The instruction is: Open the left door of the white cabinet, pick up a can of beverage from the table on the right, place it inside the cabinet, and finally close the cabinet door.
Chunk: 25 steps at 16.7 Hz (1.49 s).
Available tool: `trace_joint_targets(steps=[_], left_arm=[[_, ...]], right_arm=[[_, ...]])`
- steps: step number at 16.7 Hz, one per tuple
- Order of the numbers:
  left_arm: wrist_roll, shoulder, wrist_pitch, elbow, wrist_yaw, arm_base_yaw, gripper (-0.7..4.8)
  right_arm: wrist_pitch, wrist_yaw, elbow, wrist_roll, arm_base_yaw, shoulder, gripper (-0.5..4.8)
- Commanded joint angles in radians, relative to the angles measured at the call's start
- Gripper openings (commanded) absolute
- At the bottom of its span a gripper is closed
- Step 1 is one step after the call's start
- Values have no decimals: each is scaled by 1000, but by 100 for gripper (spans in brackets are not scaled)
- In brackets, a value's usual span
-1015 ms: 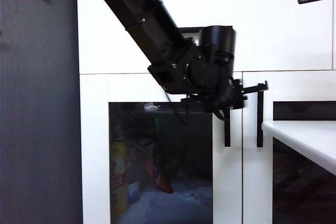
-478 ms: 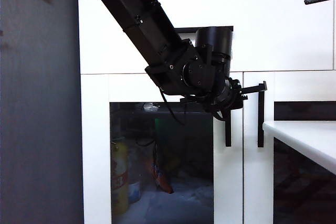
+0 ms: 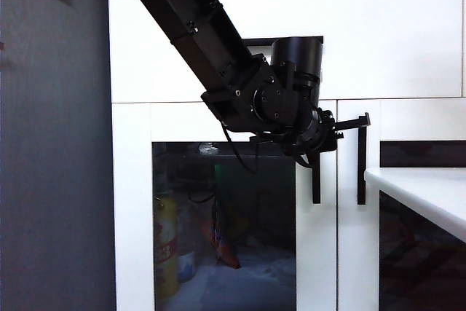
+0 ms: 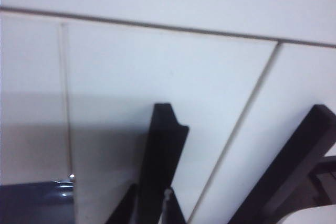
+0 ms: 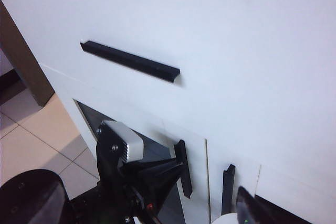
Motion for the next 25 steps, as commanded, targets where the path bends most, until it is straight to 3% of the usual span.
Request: trace_joint_targets(steps=[1,9,13,18,25], left_arm=[[-23,-5,60,9,53,-8,-5],[-23,-5,45,5,53,-10,-6],[-23,-6,105,-18,46,-25,-6],[-23,-21,228,-132,42,-25,-5],[-23,-226,263,-402,39,-27,-6]], right_arm=[[10,-6,3,6,0,-5,418],[-50,-6,4,21,0,-10,418],[-50,-6,4,21,0,-10,418],[-69,-6,3,20,0,-10,418],[-78,-5,3,11,1,-9,418]])
